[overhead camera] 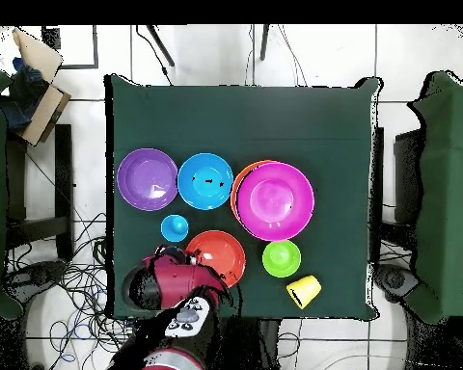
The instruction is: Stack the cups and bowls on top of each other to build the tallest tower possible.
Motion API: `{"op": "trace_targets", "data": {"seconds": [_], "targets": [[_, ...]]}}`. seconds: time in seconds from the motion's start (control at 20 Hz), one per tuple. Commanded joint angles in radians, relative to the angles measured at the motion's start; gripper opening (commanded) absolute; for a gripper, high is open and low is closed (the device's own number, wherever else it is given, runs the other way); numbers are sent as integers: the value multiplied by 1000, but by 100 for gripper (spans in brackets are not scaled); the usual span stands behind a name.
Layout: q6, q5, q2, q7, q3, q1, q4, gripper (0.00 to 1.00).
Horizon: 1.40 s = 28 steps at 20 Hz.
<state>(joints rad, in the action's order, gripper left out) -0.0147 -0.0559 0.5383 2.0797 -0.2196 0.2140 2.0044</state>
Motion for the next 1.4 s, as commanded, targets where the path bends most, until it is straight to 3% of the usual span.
{"op": "trace_targets", "data": {"seconds": [0.05,1.2,1.25,1.4], "targets": [[121,-12,-112,140,55,-24,-113,100],[185,42,-130,104,81,-101,-100,100],[186,43,-128,102,85,-108,-95,0],[156,67,-111,86,120,-148,-79,0]]}}
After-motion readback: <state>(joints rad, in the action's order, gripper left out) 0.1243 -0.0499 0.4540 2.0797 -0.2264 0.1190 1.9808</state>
